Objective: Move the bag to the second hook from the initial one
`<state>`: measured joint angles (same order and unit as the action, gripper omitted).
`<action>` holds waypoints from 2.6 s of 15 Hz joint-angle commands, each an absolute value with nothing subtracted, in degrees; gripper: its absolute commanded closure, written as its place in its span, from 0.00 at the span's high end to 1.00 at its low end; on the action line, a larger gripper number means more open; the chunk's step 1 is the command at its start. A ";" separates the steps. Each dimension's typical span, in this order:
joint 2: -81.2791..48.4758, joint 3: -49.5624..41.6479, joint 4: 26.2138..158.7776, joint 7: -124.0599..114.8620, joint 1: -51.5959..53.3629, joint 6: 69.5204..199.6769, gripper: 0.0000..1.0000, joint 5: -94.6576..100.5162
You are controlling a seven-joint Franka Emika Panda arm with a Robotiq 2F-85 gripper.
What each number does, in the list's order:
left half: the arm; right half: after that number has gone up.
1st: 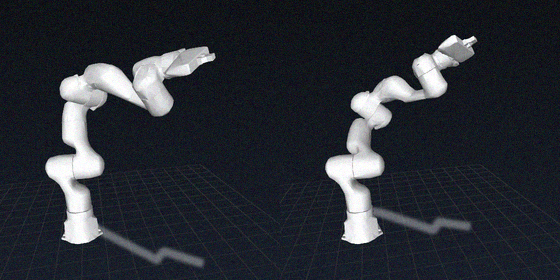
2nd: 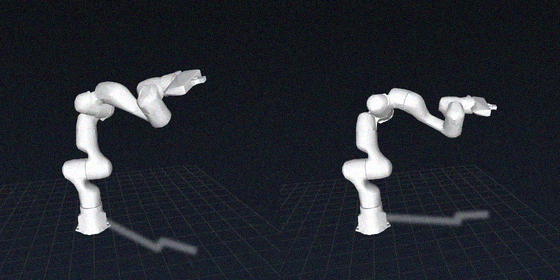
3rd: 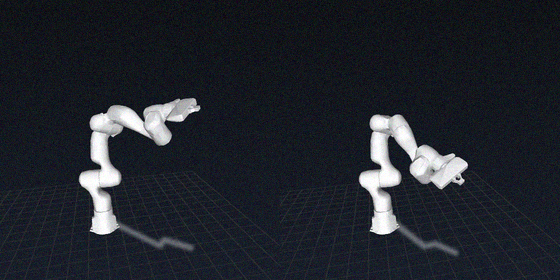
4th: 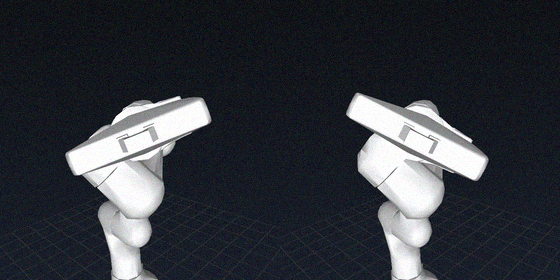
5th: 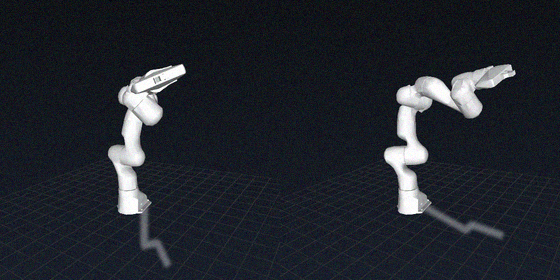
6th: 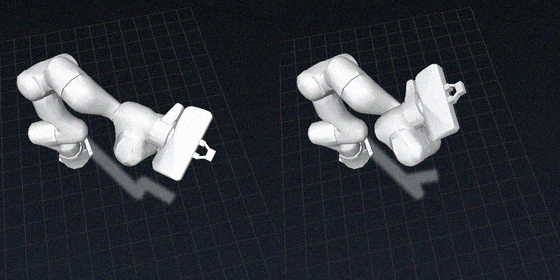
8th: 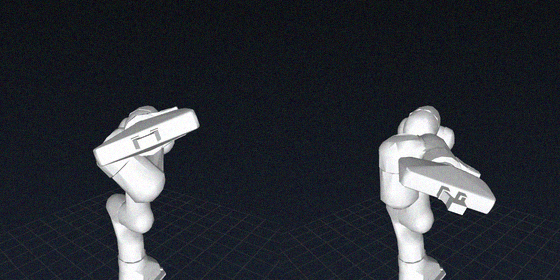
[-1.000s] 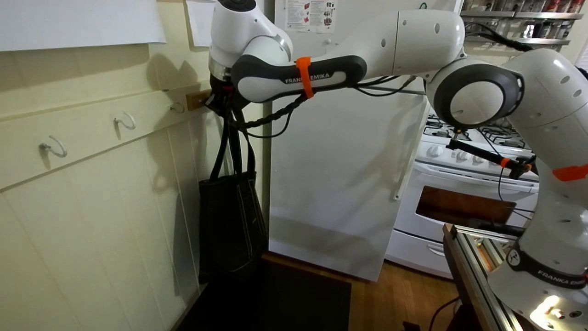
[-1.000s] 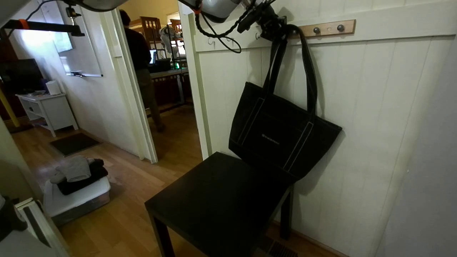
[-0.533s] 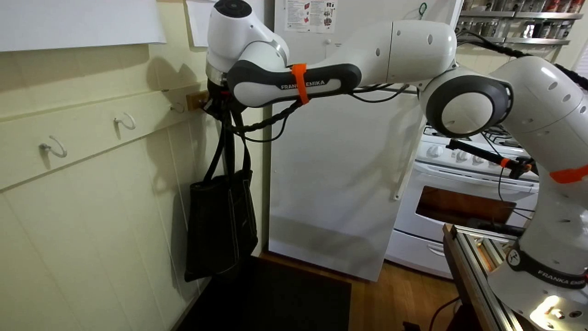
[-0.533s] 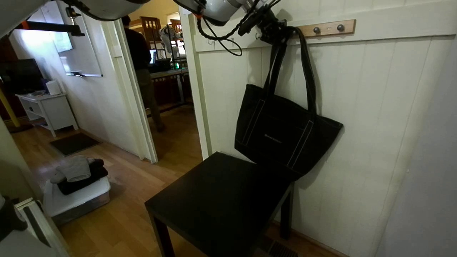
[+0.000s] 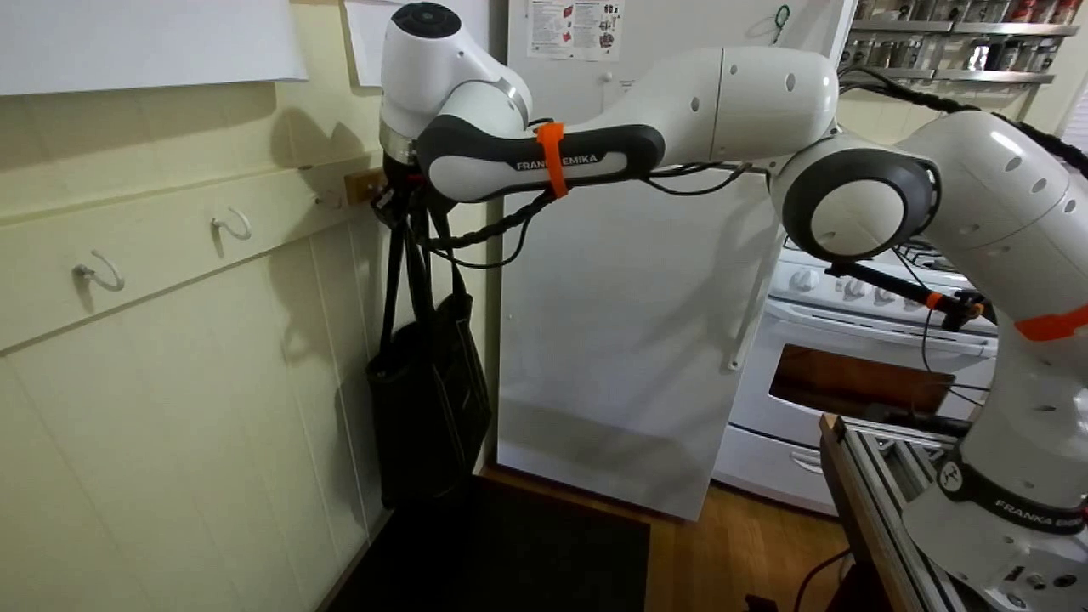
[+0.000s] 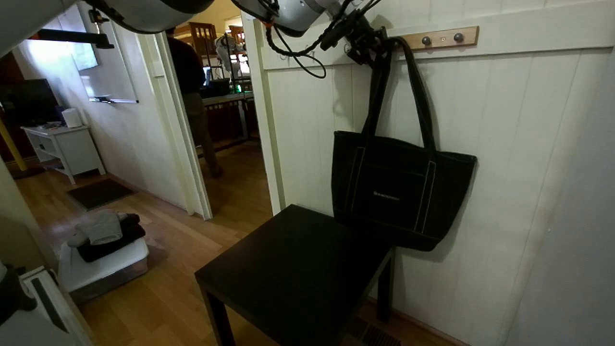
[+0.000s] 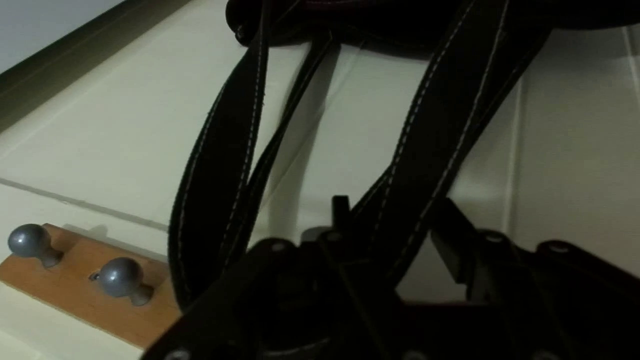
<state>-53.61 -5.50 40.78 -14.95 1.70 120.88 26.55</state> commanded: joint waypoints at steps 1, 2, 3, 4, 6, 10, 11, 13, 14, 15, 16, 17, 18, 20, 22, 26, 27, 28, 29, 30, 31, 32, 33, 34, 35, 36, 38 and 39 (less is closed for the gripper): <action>-55.04 -4.50 37.55 -13.48 1.87 117.30 0.79 25.28; -54.83 -4.29 37.75 -13.68 2.06 116.41 0.85 25.28; -54.65 -4.41 38.03 -14.14 2.45 115.50 0.94 25.74; -54.52 -4.36 38.18 -14.44 2.65 114.59 0.99 25.76; -54.10 -4.34 38.84 -14.90 3.12 112.17 1.00 25.72; -53.10 -4.70 40.03 -16.06 4.17 106.51 1.00 26.05; -52.79 -4.70 40.44 -16.40 4.37 105.78 1.00 26.17; -52.11 -4.47 41.51 -17.41 4.63 107.24 1.00 26.32; -51.67 -4.37 42.29 -17.93 4.77 108.86 1.00 26.47; -51.16 -4.37 43.16 -18.85 5.03 110.53 1.00 26.73; -50.49 -4.11 44.28 -19.27 5.20 112.48 1.00 26.74; -49.63 -3.92 45.78 -19.93 5.44 114.88 1.00 26.84; -48.82 -3.97 47.21 -20.78 5.75 117.06 1.00 27.15; -46.18 -3.68 52.06 -23.04 6.08 121.95 1.00 27.09; -43.19 -3.47 57.95 -25.68 6.32 126.15 1.00 26.94; -37.78 -4.25 67.53 -30.41 7.10 129.41 1.00 28.35; -36.20 -5.22 69.86 -32.37 7.58 129.36 1.00 29.62; -34.62 -6.15 72.16 -34.51 8.07 128.96 1.00 31.06; -32.95 -6.82 74.49 -36.59 8.37 128.84 1.00 32.37; -31.43 -10.44 76.80 -37.96 10.61 128.96 1.00 31.86; -29.63 -11.20 79.27 -40.06 11.08 128.91 1.00 33.01; -27.95 -12.14 81.63 -41.88 11.68 128.78 1.00 34.04; -26.15 -12.63 84.05 -43.54 12.17 128.53 1.00 35.20; -24.25 -12.83 86.58 -45.14 12.53 128.35 1.00 36.52; -22.37 -12.72 89.19 -46.65 12.63 128.30 1.00 37.86; -20.50 -12.51 91.69 -48.11 12.83 127.91 1.00 39.38; -16.73 -11.48 97.02 -51.30 12.38 128.30 1.00 41.82; -14.84 -10.88 99.73 -52.80 12.02 128.42 1.00 42.97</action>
<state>-22.54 -11.79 88.64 -47.38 11.74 127.27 39.10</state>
